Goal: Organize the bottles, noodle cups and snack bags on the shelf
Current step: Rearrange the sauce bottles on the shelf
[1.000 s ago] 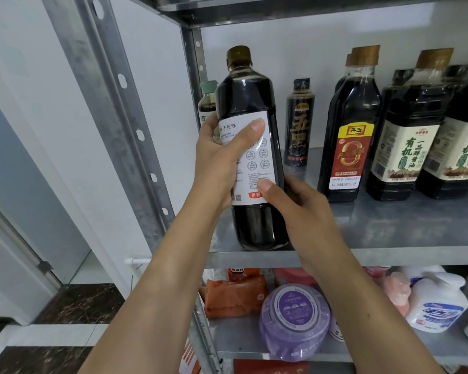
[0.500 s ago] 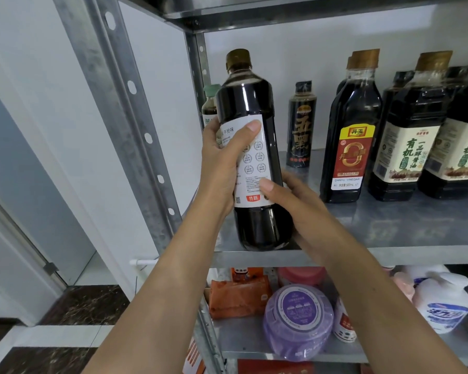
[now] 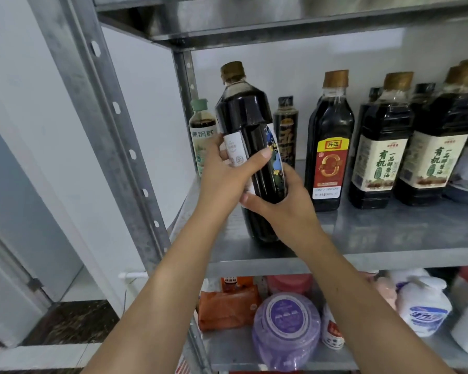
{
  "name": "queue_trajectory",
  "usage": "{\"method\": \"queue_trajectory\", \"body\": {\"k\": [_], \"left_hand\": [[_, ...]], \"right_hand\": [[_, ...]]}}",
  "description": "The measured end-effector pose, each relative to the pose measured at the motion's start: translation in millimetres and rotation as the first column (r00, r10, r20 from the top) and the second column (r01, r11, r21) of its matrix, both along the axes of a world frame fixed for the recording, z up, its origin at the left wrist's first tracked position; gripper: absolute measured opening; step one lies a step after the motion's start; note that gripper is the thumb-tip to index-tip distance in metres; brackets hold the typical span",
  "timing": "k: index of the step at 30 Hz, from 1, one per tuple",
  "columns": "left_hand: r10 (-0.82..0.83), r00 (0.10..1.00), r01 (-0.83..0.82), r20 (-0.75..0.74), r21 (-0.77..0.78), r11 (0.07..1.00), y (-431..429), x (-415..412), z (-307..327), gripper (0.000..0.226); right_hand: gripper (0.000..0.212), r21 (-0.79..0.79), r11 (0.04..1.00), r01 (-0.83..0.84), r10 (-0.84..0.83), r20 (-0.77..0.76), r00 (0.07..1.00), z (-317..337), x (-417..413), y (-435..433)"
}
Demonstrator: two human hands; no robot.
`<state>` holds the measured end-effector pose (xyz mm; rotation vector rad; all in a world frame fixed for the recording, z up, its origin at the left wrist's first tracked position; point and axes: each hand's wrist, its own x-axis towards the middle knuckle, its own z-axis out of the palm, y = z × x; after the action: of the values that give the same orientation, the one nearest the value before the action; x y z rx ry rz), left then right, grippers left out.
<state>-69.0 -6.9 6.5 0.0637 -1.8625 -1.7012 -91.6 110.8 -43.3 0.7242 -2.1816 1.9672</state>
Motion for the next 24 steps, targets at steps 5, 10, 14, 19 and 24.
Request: {"method": "queue_trajectory", "body": {"k": [5, 10, 14, 19, 24], "left_hand": [[-0.082, 0.996, 0.085, -0.035, 0.072, 0.994, -3.9, -8.1, -6.1, 0.047], [-0.249, 0.959, 0.281, -0.138, 0.311, 0.908, -11.4, -9.7, -14.4, 0.049], [-0.302, 0.937, 0.347, -0.173, 0.378, 0.858, -17.8, -7.6, -19.0, 0.05], [-0.315, 0.924, 0.377, -0.215, 0.392, 0.839, -20.3, -5.3, -21.9, 0.046], [-0.243, 0.953, 0.284, -0.182, 0.258, 0.923, -14.3, -7.1, -23.2, 0.031]], "right_hand": [[0.067, 0.068, 0.994, -0.087, 0.088, -0.009, 0.996, 0.3, -1.0, 17.2], [0.046, 0.033, 0.979, -0.201, 0.199, 0.051, 0.979, 4.4, -6.8, 22.4], [0.047, 0.048, 0.986, -0.158, 0.157, 0.04, 0.987, 0.1, -0.9, 17.3], [0.057, 0.131, 0.987, -0.09, 0.089, 0.011, 0.996, -3.6, 17.1, 11.3], [0.059, 0.161, 0.983, 0.09, -0.075, -0.095, 0.993, -6.8, 28.1, 12.8]]}}
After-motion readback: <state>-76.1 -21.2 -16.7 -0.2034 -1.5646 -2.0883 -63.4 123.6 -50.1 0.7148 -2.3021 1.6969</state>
